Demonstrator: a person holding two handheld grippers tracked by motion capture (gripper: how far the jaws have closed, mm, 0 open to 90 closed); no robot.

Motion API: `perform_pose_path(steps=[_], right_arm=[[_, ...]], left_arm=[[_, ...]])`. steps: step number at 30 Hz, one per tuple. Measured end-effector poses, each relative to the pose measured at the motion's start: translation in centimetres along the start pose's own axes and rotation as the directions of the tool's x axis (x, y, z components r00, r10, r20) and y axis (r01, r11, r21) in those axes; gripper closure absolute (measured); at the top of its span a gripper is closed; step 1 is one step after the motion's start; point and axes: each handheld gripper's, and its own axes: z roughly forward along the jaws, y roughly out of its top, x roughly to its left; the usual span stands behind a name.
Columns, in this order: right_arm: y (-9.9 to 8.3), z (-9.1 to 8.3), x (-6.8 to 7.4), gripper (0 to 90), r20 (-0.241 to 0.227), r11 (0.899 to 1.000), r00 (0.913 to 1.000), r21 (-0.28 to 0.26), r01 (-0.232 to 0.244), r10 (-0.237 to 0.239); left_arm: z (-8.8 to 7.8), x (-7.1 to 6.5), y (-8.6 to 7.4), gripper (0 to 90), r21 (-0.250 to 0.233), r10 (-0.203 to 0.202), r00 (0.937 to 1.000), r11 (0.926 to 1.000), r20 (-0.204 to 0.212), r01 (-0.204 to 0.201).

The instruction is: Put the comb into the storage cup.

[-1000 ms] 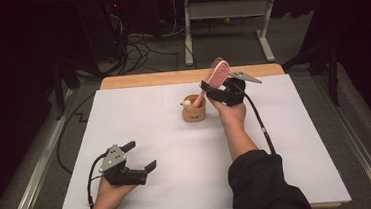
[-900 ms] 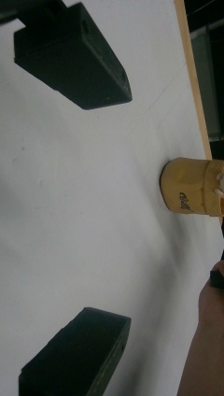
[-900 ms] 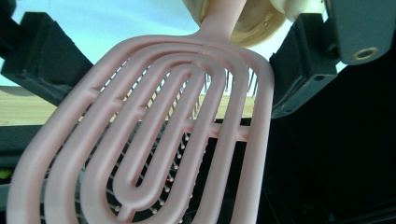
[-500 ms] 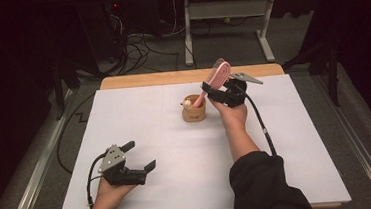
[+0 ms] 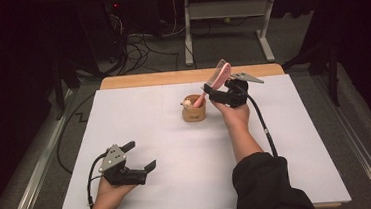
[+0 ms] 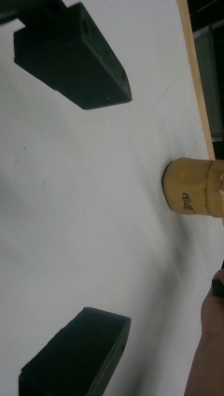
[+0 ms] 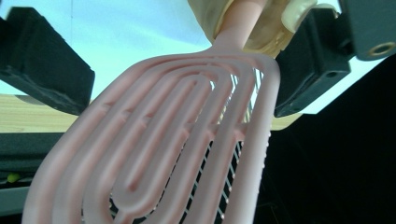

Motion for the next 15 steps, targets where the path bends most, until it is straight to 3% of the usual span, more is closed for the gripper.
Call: perform_pose_path(steps=[15], right_arm=[[0.08, -0.27, -0.13, 0.7, 0.012, 0.999, 0.9999, 0.037, 0.001, -0.001]], left_arm=[[-0.10, -0.02, 0.08, 0.0, -0.005, 0.001, 0.9999, 1.0000, -0.015, -0.001]])
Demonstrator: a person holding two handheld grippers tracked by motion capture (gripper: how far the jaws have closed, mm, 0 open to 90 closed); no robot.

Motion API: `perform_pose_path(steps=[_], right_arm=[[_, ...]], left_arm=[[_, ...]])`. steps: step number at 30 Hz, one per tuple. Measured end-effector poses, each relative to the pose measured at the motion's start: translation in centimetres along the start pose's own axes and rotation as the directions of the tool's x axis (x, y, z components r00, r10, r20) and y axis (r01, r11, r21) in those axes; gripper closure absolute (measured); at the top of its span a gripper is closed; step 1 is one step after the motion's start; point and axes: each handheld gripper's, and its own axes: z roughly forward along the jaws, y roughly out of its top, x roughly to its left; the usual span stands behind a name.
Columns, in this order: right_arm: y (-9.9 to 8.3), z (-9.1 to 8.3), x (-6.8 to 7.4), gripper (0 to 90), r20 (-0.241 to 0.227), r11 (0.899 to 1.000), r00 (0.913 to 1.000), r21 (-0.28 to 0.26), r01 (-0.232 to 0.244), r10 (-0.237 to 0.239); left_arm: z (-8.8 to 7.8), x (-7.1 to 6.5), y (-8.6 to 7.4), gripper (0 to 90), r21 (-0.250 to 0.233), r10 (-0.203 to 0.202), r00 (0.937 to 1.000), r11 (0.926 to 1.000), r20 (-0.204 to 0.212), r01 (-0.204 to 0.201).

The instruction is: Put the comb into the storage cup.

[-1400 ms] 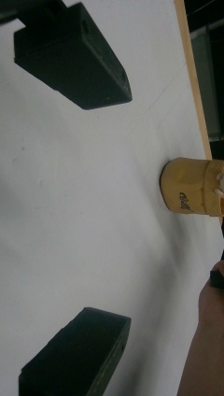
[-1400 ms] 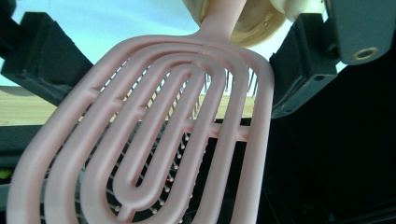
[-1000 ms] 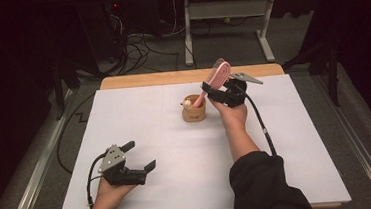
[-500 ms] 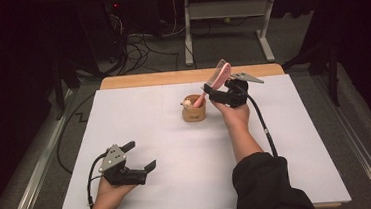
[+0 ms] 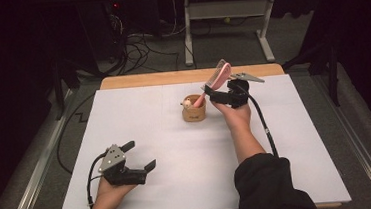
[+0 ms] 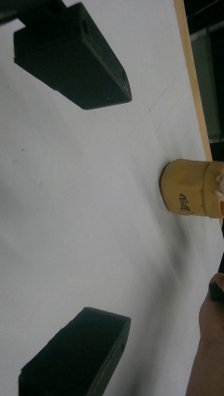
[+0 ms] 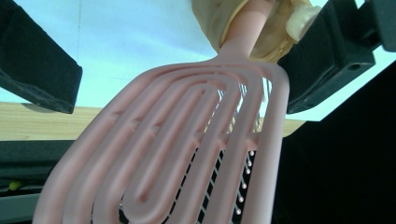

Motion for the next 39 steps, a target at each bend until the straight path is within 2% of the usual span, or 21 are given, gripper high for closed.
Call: perform_pose_path(steps=[3, 12, 16, 26, 39], right_arm=[[0.0, -0.2, 0.0, 0.7, 0.005, 1.000, 0.9999, 0.010, 0.016, -0.016], [-0.1, -2.3, 0.1, 0.7, 0.017, 0.998, 0.9978, -0.012, 0.064, -0.064], [-0.4, -3.3, 0.2, 0.7, 0.019, 0.994, 0.9943, -0.015, 0.105, -0.105], [-3.0, -6.1, 0.1, 0.7, 0.019, 0.982, 0.9815, 0.019, 0.190, -0.191], [-6.5, -10.9, -1.4, 0.7, 0.012, 0.973, 0.9730, 0.014, 0.230, -0.230]], left_arm=[[0.0, 0.2, 0.0, 0.0, 0.004, -0.011, 0.9999, 0.9999, 0.005, 0.011], [0.1, 0.3, -0.1, 0.0, 0.005, -0.012, 0.9999, 0.9999, 0.003, 0.012], [0.1, 0.3, -0.1, 0.0, 0.006, -0.013, 0.9999, 0.9999, 0.000, 0.013], [0.0, 0.7, -0.2, 0.0, 0.004, -0.042, 0.9991, 0.9991, -0.004, 0.042], [-0.2, 1.0, -0.2, 0.0, -0.009, -0.052, 0.9986, 0.9986, -0.013, 0.052]])
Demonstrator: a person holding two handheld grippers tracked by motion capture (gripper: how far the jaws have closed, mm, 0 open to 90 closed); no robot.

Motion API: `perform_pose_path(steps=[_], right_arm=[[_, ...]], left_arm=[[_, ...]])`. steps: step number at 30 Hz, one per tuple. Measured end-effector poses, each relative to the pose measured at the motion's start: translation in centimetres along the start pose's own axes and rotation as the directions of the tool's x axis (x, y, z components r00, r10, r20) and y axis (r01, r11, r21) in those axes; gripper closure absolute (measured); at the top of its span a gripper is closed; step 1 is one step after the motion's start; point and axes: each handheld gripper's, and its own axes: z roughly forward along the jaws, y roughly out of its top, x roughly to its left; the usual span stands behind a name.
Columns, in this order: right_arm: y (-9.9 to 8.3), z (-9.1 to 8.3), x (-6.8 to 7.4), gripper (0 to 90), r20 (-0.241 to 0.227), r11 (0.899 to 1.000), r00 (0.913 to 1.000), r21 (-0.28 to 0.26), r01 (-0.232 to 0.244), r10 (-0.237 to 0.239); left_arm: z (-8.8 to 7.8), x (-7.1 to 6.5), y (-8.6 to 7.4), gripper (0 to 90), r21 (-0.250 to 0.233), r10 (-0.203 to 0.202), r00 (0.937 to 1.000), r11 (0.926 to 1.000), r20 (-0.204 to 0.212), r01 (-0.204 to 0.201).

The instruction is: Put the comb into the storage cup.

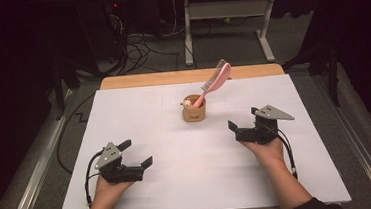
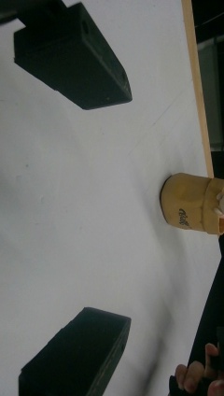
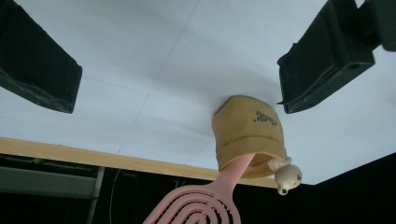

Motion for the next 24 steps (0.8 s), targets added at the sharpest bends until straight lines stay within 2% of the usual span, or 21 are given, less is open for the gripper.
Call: perform_pose_path(steps=[2, 12, 20, 24], right_arm=[[-0.5, -1.0, -0.1, 0.7, 0.000, 1.000, 0.9998, -0.001, 0.018, -0.018], [-2.9, -6.0, -0.4, 0.7, -0.017, 0.998, 0.9992, -0.058, 0.036, -0.037], [-5.0, -9.8, -1.0, 0.7, 0.008, 0.993, 0.9989, -0.104, 0.047, -0.046], [-6.0, -11.8, -1.4, 0.7, 0.025, 0.989, 0.9983, -0.137, 0.056, -0.053]], left_arm=[[-0.1, 0.0, 0.0, 0.0, -0.001, -0.004, 1.0000, 1.0000, -0.002, 0.004], [-0.4, 0.2, -0.1, 0.0, -0.002, 0.004, 1.0000, 1.0000, -0.002, -0.004], [-0.6, -0.1, 0.0, 0.0, -0.014, 0.012, 0.9999, 0.9998, -0.005, -0.012], [-1.0, -0.6, 0.1, 0.0, -0.012, 0.047, 0.9989, 0.9988, -0.008, -0.047]])
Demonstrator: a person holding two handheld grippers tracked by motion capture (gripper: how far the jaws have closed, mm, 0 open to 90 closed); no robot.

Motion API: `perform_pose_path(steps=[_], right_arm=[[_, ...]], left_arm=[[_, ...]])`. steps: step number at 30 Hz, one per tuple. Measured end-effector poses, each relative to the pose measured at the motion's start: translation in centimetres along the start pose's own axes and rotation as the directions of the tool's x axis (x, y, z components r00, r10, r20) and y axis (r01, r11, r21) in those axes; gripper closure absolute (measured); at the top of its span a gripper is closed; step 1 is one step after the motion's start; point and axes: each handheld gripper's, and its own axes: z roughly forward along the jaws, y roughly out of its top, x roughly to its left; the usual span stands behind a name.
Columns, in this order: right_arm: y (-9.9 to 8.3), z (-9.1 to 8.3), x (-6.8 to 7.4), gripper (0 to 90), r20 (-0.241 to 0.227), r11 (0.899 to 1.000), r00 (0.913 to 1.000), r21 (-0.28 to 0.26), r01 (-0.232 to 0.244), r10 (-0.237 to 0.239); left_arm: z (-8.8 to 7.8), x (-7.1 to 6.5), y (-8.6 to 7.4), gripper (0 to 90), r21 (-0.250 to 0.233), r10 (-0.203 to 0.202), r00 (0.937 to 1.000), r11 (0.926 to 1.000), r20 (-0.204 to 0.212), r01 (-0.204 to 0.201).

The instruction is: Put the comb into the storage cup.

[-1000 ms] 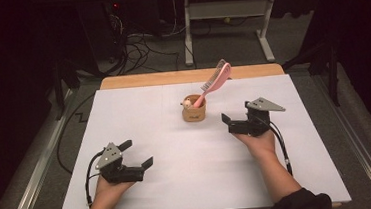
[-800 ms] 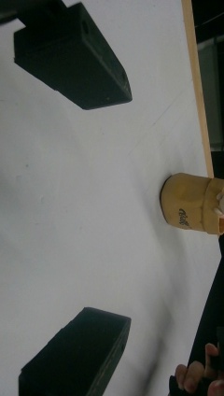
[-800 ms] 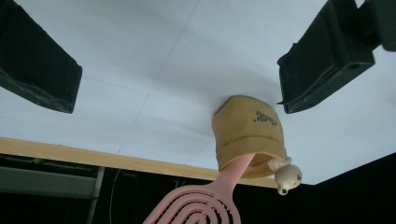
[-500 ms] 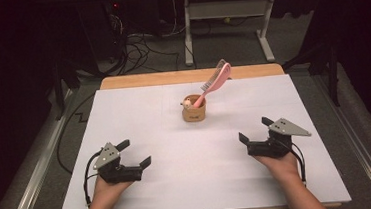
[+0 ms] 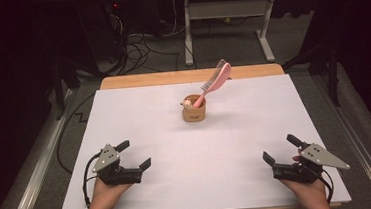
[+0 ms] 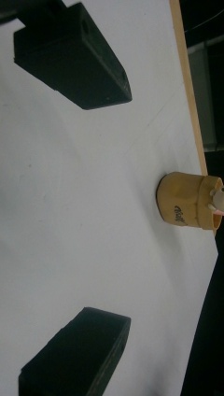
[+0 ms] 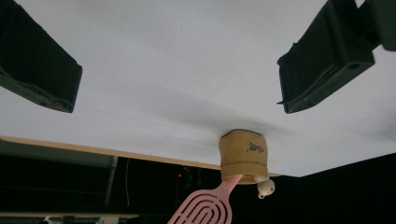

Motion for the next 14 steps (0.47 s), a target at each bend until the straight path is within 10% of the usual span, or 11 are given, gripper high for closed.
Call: perform_pose_path(steps=[14], right_arm=[[-0.28, 0.58, -0.34, 0.7, 0.009, 1.000, 0.9999, 0.016, -0.004, 0.004]], left_arm=[[-0.75, 0.22, -0.22, 0.0, -0.014, -0.016, 0.9997, 0.9998, -0.018, 0.016]])
